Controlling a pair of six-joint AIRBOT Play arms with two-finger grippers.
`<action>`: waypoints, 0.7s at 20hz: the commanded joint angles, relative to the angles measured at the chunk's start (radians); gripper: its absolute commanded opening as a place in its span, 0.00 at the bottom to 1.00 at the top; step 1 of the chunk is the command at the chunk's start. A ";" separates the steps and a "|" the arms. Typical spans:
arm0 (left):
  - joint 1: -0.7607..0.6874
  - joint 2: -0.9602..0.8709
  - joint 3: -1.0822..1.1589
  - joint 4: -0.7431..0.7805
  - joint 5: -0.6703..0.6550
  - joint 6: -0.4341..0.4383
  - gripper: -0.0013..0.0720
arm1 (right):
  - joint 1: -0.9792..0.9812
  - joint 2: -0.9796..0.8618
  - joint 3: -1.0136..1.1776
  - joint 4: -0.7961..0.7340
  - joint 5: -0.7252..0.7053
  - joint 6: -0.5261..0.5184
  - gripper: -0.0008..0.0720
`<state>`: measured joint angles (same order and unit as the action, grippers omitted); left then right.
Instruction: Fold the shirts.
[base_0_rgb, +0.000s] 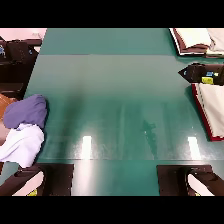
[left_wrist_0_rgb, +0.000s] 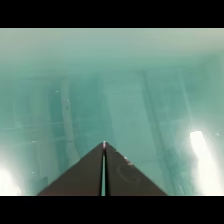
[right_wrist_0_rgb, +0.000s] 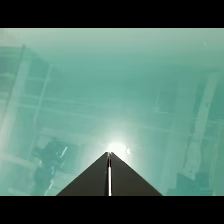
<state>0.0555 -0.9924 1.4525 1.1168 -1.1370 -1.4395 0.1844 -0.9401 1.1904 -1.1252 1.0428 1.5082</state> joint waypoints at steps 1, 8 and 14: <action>0.000 -0.001 0.000 0.000 0.001 0.000 0.05 | 0.002 0.001 0.000 0.010 0.000 0.001 0.03; 0.000 -0.001 0.000 0.000 0.000 0.000 0.05 | 0.010 0.001 0.000 0.009 0.007 0.001 0.03; 0.000 -0.001 0.000 -0.019 0.011 -0.011 0.05 | 0.010 0.001 -0.001 0.009 0.007 0.001 0.03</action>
<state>0.0555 -0.9924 1.4525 1.1152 -1.1358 -1.4418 0.1928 -0.9401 1.1900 -1.1168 1.0489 1.5085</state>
